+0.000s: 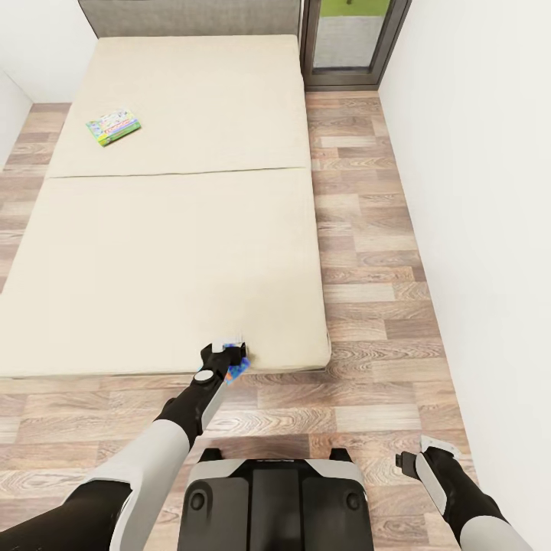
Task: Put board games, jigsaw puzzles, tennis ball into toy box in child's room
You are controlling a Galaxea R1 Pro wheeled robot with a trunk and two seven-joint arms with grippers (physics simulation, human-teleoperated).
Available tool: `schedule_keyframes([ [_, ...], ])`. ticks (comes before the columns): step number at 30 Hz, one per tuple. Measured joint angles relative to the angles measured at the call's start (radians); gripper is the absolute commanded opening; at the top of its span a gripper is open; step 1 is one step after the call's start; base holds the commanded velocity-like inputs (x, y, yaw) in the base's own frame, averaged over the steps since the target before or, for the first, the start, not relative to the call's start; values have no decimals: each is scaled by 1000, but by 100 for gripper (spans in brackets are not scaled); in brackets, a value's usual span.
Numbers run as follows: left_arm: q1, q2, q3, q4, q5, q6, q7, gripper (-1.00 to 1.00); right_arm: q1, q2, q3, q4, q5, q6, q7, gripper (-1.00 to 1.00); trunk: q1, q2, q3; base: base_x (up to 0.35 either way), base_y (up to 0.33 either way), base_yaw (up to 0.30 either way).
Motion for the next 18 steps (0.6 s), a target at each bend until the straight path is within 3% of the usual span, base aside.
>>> schedule_keyframes([
  [18,0,0,9,-30,2,2,3,100,0,0,0,1,0,0,0,100,0,0,0,0,0,0],
])
